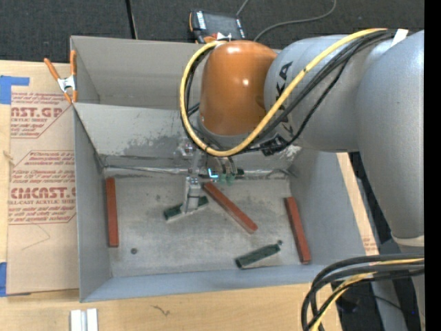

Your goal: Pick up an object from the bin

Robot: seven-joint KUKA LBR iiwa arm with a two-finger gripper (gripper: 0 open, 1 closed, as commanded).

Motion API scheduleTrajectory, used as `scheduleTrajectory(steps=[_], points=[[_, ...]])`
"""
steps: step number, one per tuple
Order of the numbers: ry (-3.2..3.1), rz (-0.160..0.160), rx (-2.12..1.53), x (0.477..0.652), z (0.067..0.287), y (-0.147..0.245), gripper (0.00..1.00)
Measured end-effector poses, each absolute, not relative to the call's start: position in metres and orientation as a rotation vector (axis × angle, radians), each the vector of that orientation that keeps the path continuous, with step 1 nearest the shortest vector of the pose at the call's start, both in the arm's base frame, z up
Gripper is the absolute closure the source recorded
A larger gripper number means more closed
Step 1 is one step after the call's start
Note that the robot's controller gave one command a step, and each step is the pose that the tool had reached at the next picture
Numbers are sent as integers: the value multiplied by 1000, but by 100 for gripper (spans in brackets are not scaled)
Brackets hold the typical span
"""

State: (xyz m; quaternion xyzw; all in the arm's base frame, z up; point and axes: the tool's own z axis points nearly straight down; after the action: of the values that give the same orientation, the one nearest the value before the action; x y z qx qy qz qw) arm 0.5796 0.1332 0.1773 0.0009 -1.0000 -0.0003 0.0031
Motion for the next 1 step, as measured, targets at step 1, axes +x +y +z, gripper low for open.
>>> scheduleTrajectory(steps=[1], points=[[-3134,3,78,565,65,104,0]])
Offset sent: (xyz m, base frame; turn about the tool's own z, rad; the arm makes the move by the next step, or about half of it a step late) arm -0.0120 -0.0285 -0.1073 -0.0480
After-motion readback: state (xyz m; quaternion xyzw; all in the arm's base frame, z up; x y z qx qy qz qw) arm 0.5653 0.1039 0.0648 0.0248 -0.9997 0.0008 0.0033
